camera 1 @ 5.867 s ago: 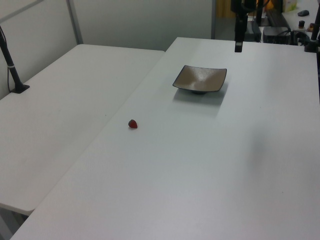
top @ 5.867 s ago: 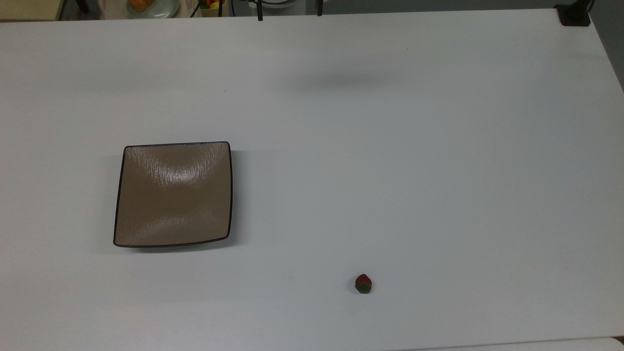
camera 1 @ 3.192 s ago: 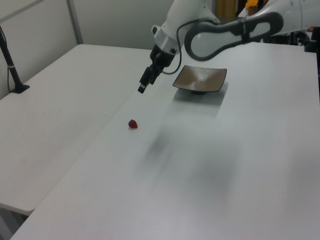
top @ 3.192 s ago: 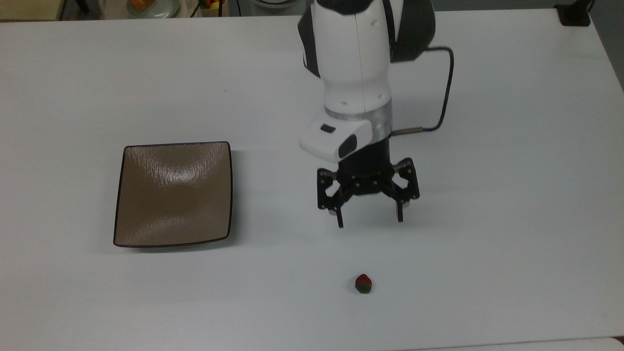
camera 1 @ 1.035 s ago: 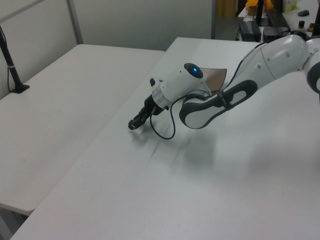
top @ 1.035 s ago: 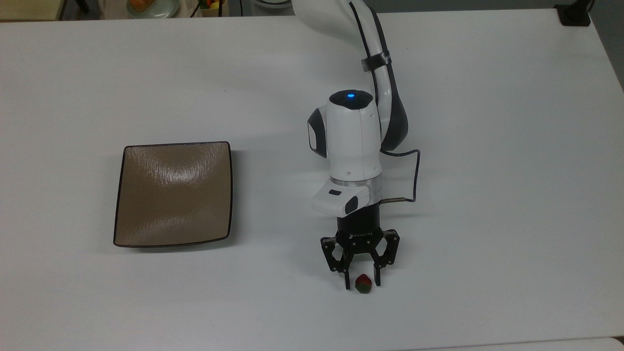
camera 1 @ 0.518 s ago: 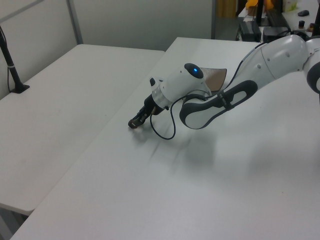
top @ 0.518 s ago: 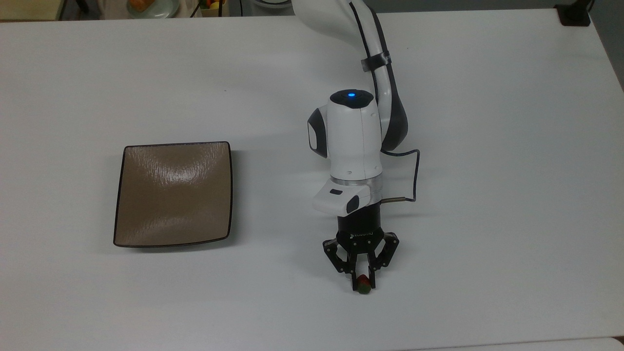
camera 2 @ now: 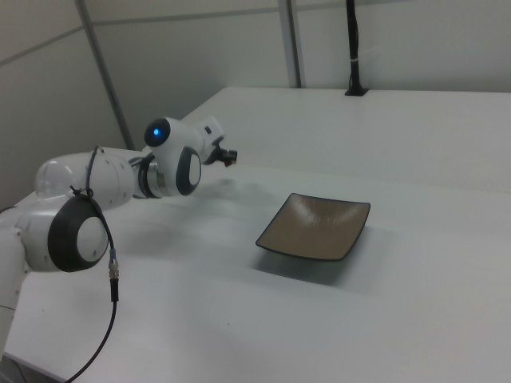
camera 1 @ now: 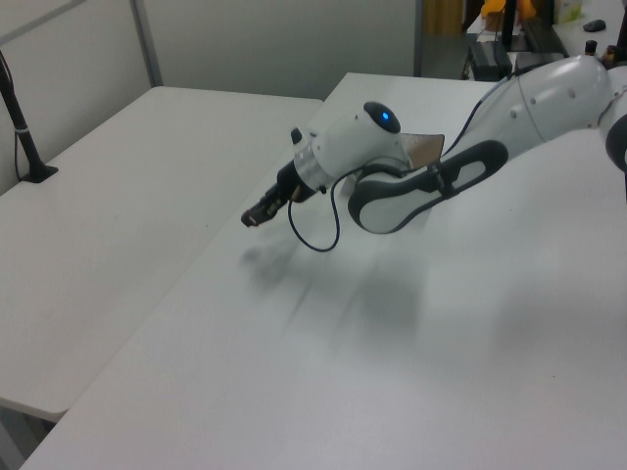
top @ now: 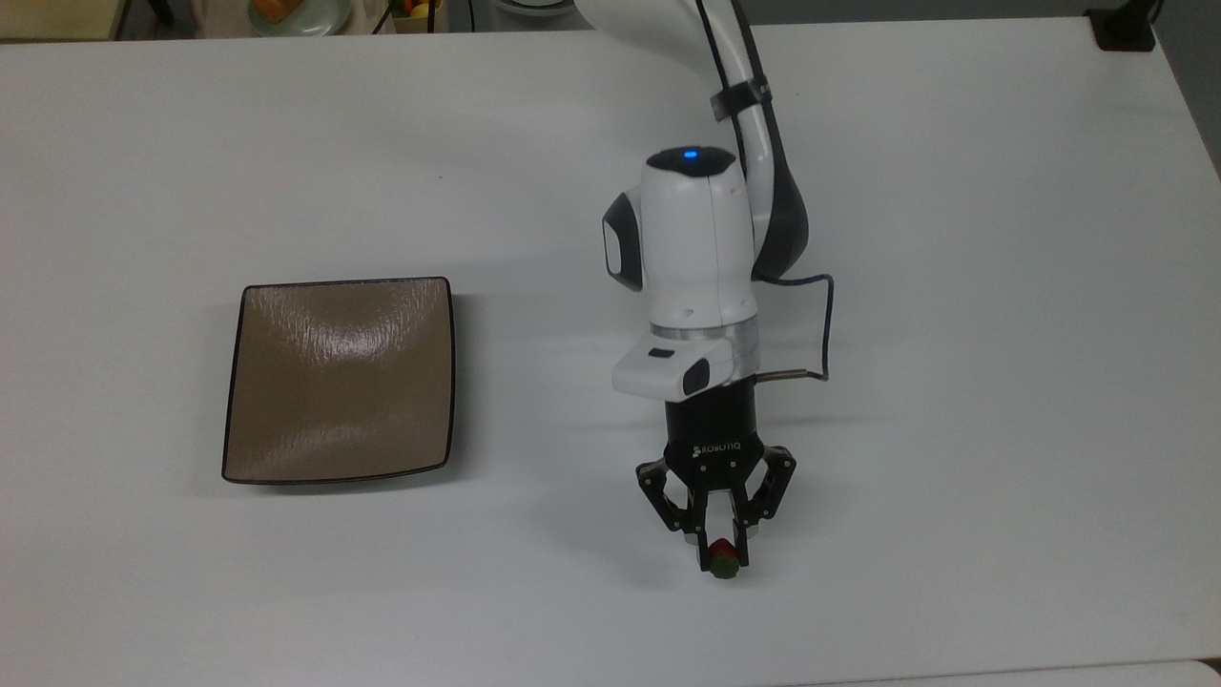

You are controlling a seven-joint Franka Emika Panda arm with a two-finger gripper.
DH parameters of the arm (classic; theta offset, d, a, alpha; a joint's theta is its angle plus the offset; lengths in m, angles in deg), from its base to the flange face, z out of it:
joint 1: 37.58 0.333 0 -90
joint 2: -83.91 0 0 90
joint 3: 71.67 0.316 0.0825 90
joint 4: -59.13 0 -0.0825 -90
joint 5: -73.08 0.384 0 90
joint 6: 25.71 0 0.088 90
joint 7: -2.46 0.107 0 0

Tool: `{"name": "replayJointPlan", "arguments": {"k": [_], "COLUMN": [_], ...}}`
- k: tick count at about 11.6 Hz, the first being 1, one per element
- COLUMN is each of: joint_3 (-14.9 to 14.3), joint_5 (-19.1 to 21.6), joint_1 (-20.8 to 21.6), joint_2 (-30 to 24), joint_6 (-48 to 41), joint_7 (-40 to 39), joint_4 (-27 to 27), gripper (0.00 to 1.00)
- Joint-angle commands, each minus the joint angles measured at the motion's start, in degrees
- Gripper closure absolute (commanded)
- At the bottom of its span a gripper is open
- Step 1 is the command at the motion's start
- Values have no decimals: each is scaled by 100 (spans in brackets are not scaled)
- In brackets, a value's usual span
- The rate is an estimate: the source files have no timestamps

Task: Strawberries on a ceramic plate
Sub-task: 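Close the gripper on the strawberry, then lift the strawberry and carry it toward the brown plate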

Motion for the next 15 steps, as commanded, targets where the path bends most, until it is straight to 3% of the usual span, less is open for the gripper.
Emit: {"name": "replayJointPlan", "arguments": {"k": [1,7,10,15], "joint_3": [-58,-49,-40,39], "joint_5": [-57,-13,39,267], "joint_1": [-41,-322,-638,-1139], "joint_2": [-920,-2317,-3196,-3637], "joint_6": [-106,-1424,-2661,-3691], "joint_7": [40,-13,-310,-1575], "joint_4": [-759,-1489,-1866,-2114], "gripper": [95,95,96,96]}}
